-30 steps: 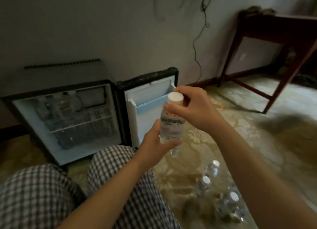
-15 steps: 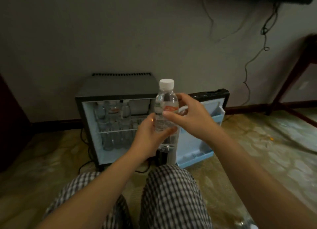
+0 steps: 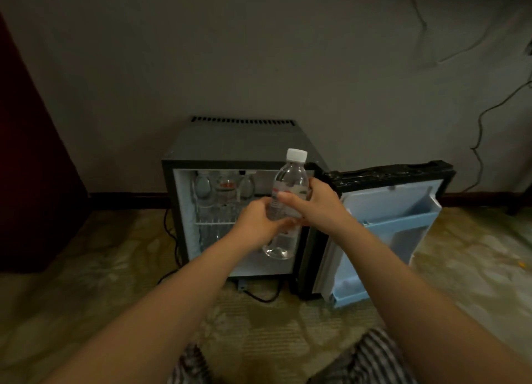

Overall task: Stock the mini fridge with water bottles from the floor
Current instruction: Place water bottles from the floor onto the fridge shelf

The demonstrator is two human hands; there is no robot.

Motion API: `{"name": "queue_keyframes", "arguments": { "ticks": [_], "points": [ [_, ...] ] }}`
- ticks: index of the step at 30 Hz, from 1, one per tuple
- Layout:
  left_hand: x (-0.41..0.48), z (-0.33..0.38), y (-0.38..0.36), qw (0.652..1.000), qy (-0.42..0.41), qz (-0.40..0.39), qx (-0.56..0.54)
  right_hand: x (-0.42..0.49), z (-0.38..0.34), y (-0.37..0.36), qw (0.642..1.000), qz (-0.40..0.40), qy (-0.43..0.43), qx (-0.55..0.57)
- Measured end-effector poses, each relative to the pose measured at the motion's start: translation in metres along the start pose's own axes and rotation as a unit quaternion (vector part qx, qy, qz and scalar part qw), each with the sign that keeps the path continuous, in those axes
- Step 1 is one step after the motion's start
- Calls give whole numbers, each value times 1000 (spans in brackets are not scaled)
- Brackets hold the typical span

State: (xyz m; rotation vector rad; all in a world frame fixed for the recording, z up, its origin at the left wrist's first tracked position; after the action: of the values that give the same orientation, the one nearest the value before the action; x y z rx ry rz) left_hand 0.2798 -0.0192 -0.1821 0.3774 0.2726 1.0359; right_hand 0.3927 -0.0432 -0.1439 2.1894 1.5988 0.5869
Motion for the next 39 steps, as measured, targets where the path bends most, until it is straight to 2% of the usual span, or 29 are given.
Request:
{"name": "queue_keyframes", "arguments": {
  "ticks": [4, 7, 11, 14, 19, 23, 31, 36, 39],
  "points": [
    [26, -31, 3, 996, 43, -76, 23, 31, 42, -27, 997, -6, -47, 55],
    [48, -59, 4, 992, 82, -92, 38, 53, 66, -47, 996, -4, -59, 69],
    [83, -93, 11, 991, 125, -46, 19, 80, 77, -64, 997, 3, -46, 61],
    [102, -119, 10, 985, 166, -5, -54, 93, 87, -72, 995, 16, -44, 83],
    [122, -142, -7, 961, 221, 6, -168, 114, 105, -82, 995, 46, -50, 74],
    [140, -157, -7, 944, 250, 29, -213, 134, 120, -95, 994, 51, -59, 77],
    [174, -184, -10, 923, 288, 51, -250, 174, 137, -113, 991, 78, -77, 79],
    [188, -199, -16, 917, 313, 37, -245, 194, 160, -127, 980, 70, -167, 79],
    [198, -201, -16, 909, 325, 47, -256, 205, 165, -131, 982, 67, -166, 68]
  ]
}}
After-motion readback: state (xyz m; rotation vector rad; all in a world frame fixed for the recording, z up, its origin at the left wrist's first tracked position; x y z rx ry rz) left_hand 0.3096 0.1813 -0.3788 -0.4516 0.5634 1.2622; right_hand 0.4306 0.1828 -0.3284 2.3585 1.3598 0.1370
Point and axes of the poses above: each hand's wrist, its own x-axis towards the middle knuckle, its own y-axis out of the back of the hand, z = x × y, the point moved 10 cm from there along x, towards the middle knuckle, and after that the axes turned 1 degree about x, right-handed, at the moved point
